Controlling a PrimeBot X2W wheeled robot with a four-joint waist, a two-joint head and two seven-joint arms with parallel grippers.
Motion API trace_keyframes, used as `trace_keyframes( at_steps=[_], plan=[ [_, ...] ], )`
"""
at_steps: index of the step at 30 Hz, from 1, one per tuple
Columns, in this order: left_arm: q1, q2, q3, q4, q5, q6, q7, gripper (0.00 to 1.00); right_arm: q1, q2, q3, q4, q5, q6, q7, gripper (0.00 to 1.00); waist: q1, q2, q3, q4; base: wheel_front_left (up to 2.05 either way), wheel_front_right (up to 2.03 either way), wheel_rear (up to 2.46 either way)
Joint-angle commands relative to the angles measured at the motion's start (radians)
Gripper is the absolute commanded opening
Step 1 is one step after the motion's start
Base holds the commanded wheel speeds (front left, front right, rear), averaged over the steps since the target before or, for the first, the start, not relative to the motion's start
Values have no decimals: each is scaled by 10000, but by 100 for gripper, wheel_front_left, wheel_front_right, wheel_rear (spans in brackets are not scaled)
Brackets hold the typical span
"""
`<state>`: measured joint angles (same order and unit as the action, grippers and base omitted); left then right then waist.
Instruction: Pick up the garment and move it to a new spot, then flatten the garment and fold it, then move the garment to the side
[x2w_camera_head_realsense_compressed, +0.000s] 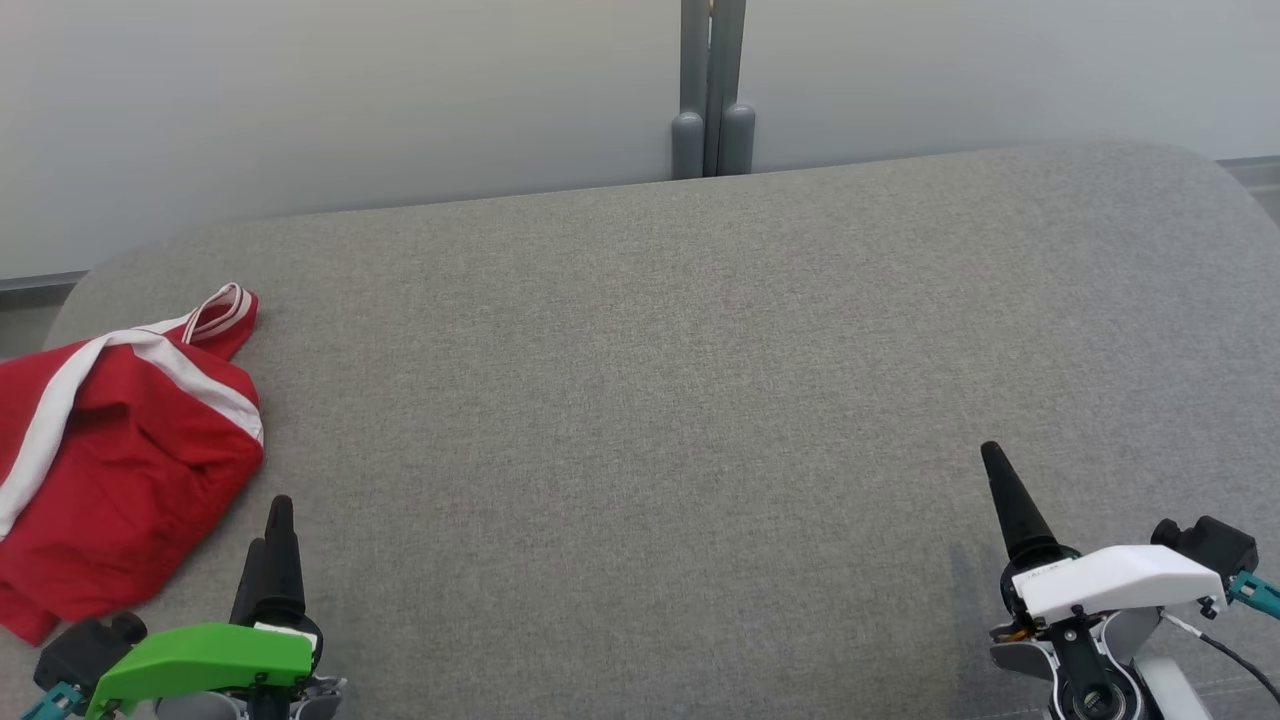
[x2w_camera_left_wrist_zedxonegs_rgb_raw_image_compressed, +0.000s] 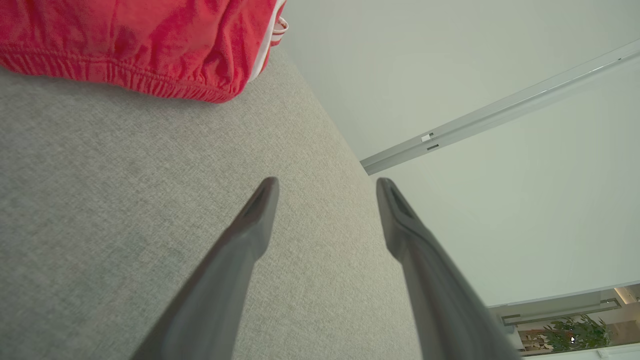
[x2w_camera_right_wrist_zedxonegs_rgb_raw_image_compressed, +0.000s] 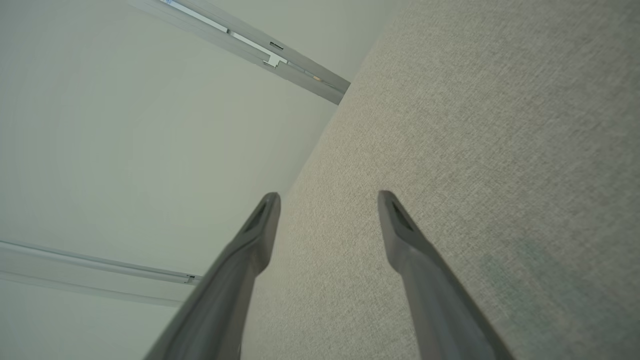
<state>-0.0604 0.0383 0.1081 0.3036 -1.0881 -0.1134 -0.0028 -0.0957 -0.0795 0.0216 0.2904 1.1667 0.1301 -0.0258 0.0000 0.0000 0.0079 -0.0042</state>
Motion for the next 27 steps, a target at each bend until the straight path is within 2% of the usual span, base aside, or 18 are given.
trace_keyframes(
  at_steps=[1, 27],
  plan=[
    [-127, 56, -51, -59, 480, 52, -132, 100, -288, -111, 70, -105, -388, 4, -127, 100, 0, 0, 0, -3, 0, 0, 0],
    [-130, 95, -448, 78, 4109, 326, -1022, 100, -403, -255, 477, 326, -3636, 5, -937, 100, 0, 0, 14, 10, 0, 0, 0]
  ],
)
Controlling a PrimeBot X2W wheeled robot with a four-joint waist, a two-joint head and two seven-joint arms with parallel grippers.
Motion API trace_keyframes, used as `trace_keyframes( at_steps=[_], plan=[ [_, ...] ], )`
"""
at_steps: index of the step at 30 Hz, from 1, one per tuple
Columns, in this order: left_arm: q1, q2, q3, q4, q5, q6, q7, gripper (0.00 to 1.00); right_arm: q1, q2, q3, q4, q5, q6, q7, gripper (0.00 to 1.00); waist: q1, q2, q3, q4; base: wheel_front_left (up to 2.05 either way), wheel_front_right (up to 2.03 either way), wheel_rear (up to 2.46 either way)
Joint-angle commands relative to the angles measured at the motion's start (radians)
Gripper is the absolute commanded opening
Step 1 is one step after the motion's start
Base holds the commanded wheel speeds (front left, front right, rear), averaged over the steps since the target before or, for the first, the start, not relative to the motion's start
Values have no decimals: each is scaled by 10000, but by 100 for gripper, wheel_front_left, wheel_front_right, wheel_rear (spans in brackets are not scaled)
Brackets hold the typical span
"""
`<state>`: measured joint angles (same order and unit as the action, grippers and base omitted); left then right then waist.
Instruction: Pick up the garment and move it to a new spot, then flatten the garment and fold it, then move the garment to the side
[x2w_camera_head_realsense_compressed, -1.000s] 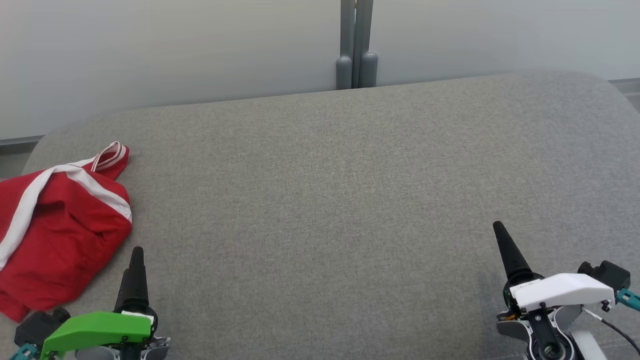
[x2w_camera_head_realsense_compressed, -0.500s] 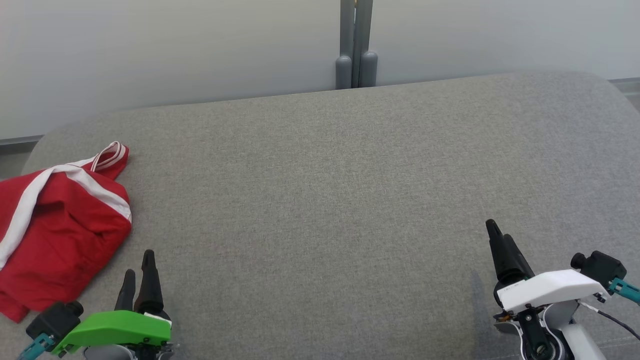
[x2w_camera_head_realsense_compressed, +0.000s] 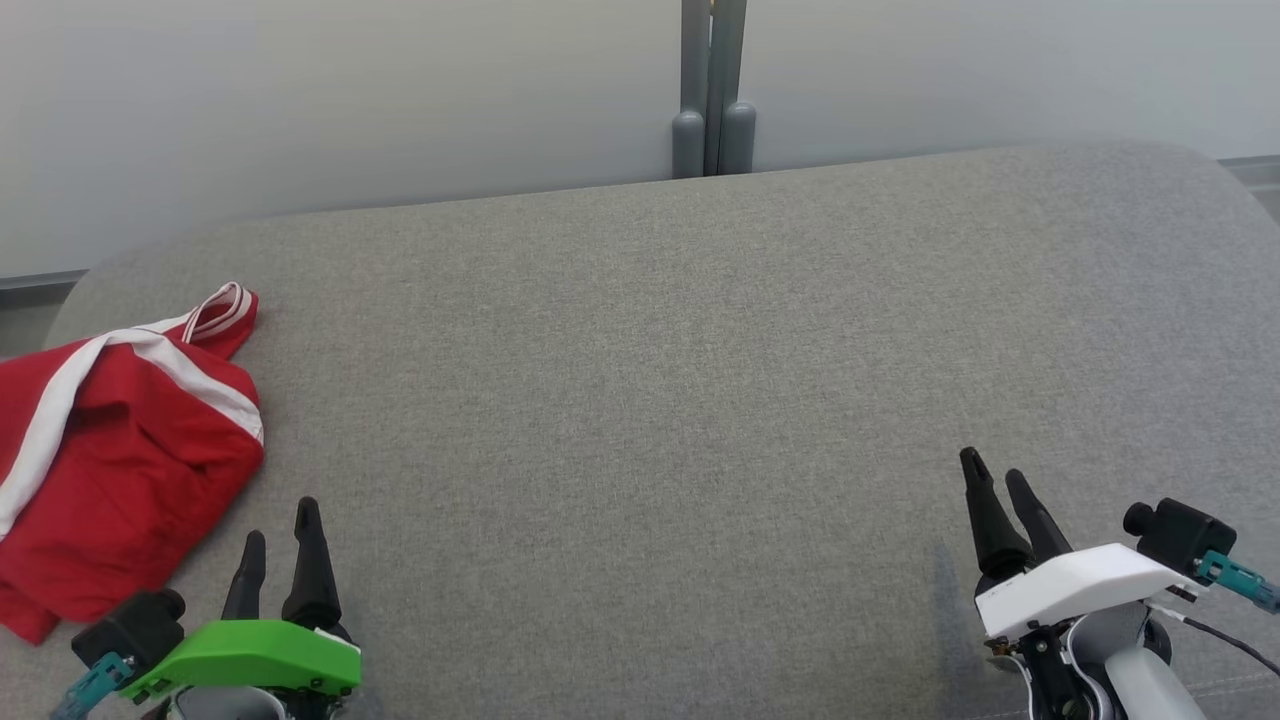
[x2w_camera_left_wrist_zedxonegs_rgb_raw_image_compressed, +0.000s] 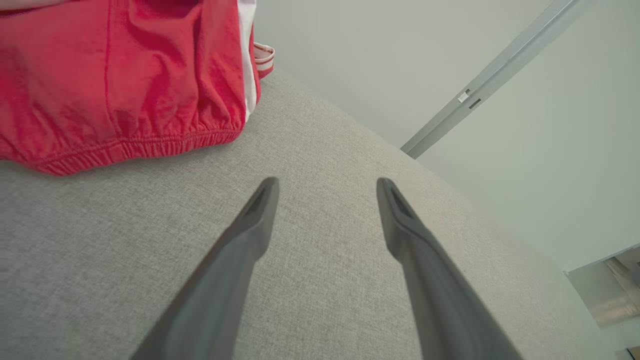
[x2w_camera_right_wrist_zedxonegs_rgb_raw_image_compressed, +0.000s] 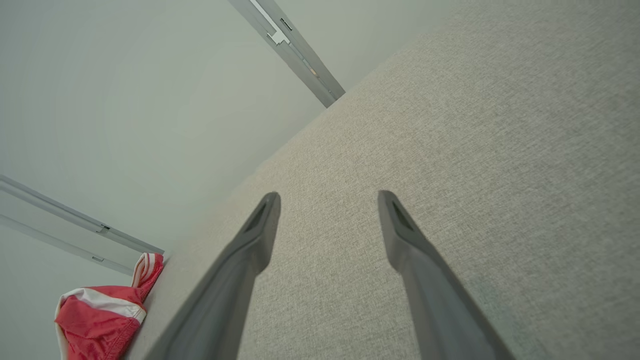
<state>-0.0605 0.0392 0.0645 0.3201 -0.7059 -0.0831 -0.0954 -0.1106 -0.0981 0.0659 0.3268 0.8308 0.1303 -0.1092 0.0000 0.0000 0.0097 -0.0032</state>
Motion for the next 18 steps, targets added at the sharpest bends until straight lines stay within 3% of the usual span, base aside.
trace_keyframes(
  at_steps=[1, 18],
  plan=[
    [-124, 86, -17, -78, 417, 29, -123, 100, -258, -69, 45, 10, -409, 3, -128, 100, 0, 0, -7, -1, 0, 0, 0],
    [-26, 104, -232, 452, 2375, 119, -636, 100, -416, -31, 145, 797, -2582, 4, -597, 100, 0, 0, -56, 8, 0, 0, 0]
  ],
)
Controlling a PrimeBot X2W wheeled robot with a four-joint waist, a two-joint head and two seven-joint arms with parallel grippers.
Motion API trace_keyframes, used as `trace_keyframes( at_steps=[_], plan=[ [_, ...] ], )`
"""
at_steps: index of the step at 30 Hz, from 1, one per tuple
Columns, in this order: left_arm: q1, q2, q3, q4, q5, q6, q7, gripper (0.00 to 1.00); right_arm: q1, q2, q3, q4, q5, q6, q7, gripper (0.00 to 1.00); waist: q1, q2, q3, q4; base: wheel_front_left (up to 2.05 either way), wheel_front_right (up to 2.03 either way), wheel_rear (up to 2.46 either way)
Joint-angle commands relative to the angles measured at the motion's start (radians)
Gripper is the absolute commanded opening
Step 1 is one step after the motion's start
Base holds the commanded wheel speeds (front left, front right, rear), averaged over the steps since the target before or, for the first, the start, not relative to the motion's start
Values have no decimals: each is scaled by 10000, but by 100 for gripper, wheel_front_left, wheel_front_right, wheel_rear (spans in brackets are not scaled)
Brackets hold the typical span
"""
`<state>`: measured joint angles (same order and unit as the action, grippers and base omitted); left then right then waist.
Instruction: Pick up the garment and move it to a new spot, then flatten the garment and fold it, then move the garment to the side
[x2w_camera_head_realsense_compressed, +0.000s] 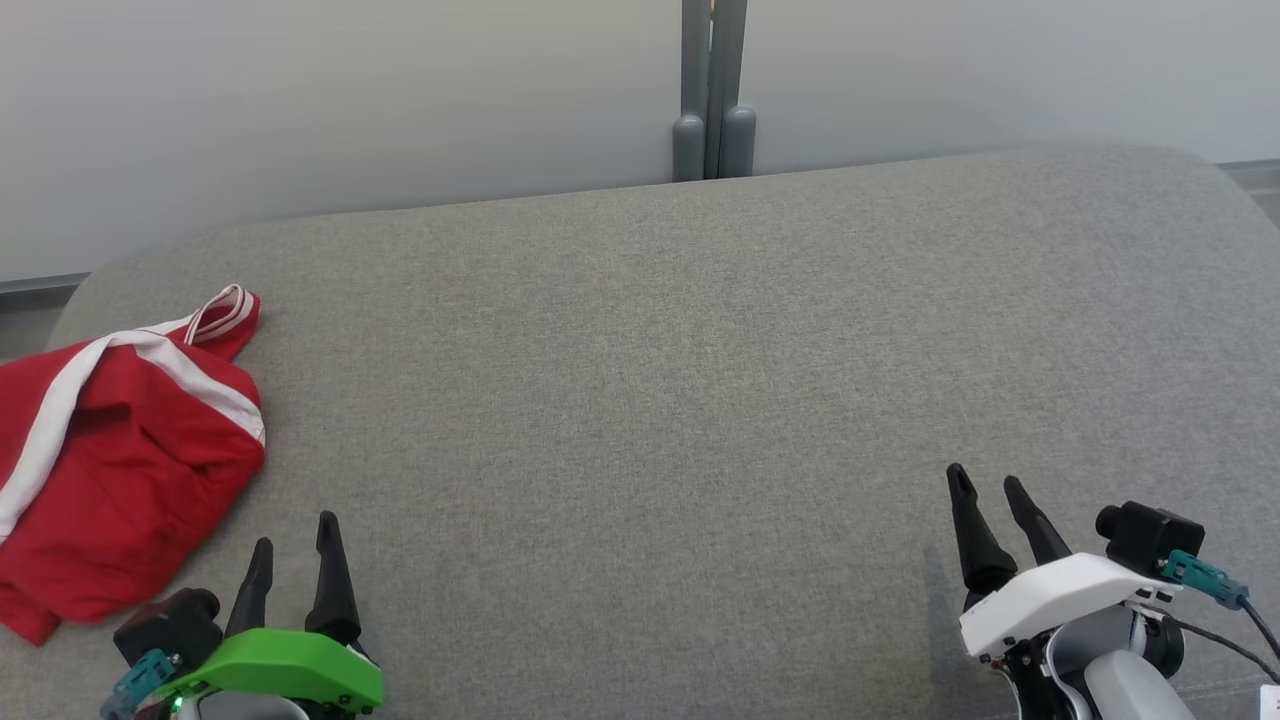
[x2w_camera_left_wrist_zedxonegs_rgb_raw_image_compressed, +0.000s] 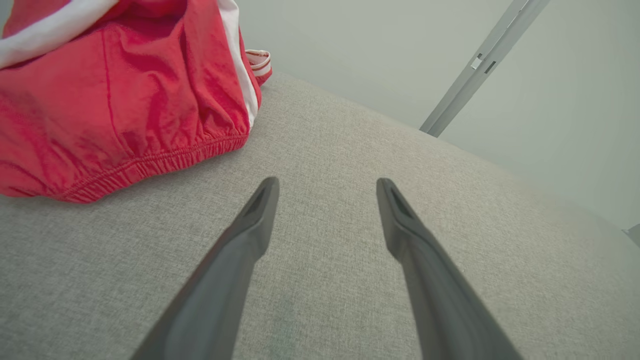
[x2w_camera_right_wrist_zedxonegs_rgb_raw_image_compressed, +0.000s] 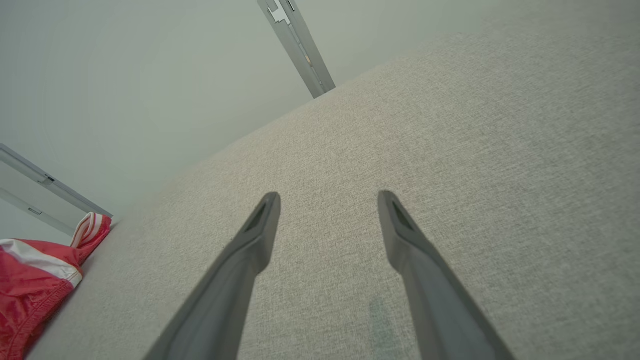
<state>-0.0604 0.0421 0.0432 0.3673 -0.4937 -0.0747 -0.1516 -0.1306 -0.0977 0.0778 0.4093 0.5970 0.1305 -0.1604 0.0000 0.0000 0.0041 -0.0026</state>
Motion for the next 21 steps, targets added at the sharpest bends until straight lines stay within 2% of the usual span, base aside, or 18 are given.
trace_keyframes(
  at_steps=[1, 21],
  plan=[
    [-30, 77, -34, 6, 377, 51, -108, 100, -216, -39, 37, -15, -342, 3, -115, 100, 0, 0, 1, 4, 0, 0, 0],
    [-132, 97, -318, 102, 2182, 194, -566, 100, -399, -44, 123, 252, -2181, 3, -530, 100, 0, 0, 66, 55, 0, 0, 0]
  ],
)
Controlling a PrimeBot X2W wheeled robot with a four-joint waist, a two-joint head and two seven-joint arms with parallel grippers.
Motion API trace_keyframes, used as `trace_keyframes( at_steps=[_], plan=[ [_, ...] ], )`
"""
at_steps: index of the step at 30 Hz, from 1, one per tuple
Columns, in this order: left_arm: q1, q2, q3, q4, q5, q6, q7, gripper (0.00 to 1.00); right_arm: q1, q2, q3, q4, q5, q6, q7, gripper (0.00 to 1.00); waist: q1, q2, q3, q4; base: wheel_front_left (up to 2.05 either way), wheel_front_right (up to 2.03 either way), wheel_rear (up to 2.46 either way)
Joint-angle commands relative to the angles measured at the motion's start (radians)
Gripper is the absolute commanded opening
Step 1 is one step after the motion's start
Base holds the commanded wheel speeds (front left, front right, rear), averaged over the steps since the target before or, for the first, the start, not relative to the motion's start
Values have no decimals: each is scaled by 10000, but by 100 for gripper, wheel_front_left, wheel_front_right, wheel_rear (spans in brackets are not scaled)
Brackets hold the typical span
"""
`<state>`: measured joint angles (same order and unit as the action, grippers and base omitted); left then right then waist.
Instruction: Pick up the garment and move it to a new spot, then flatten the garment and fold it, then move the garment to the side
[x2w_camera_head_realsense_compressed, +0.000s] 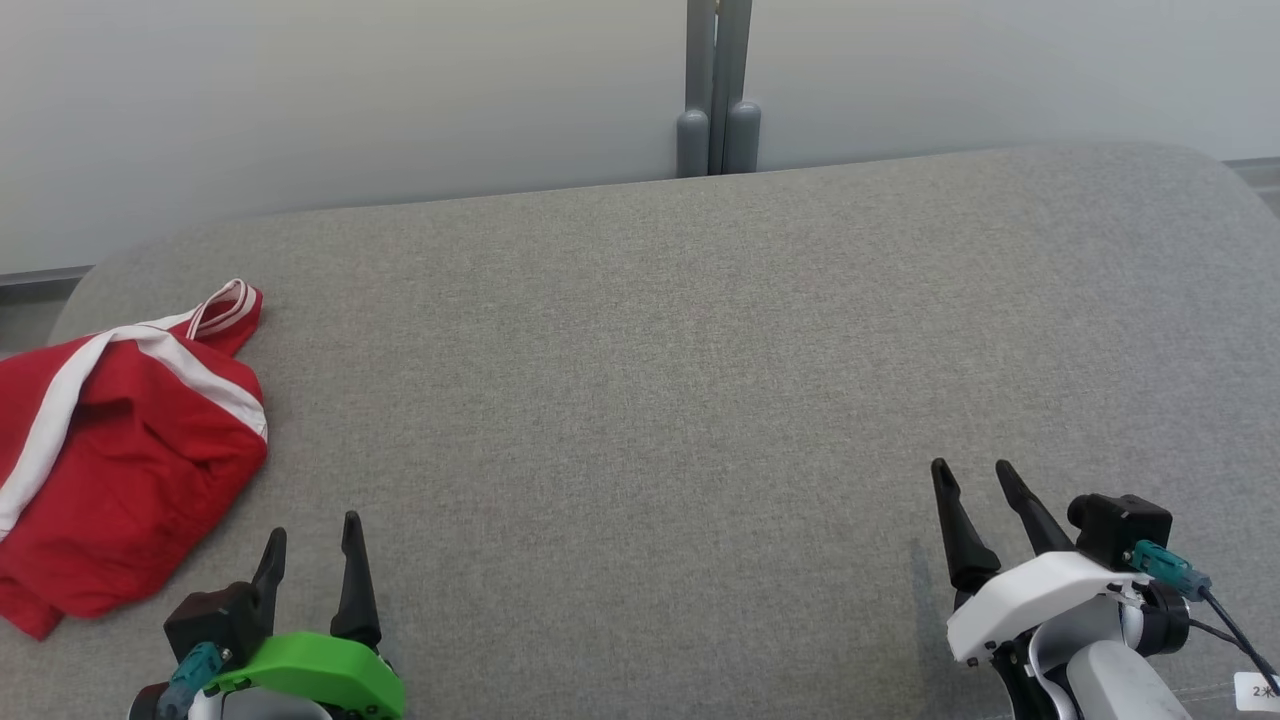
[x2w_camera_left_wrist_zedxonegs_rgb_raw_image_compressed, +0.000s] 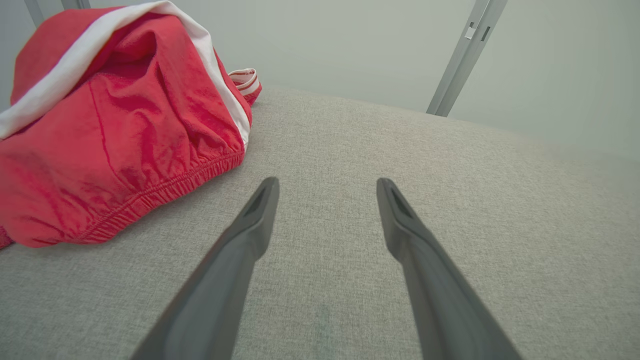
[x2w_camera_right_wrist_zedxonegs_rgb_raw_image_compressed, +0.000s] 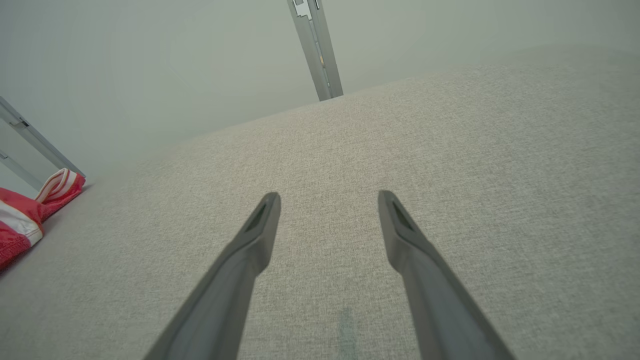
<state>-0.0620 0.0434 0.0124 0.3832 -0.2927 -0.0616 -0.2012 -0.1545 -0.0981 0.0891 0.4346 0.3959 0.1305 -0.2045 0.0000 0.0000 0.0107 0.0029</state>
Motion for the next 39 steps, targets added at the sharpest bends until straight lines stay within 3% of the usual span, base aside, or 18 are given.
trace_keyframes(
  at_steps=[1, 25, 39],
  plan=[
    [-105, 85, -26, -57, 255, 72, -78, 100, -168, -35, -4, 4, -269, 3, -116, 100, 0, 0, -1, -1, 0, 0, 0],
    [-9, 99, -129, 71, 1851, 315, -584, 100, 31, 225, -844, -120, -2707, 2, -548, 100, 0, 0, -15, 27, 0, 0, 0],
    [-49, 101, -144, 170, 2138, 269, -652, 100, -22, 179, -676, -81, -2976, 2, -613, 100, 0, 0, 67, 240, 0, 0, 0]
  ],
)
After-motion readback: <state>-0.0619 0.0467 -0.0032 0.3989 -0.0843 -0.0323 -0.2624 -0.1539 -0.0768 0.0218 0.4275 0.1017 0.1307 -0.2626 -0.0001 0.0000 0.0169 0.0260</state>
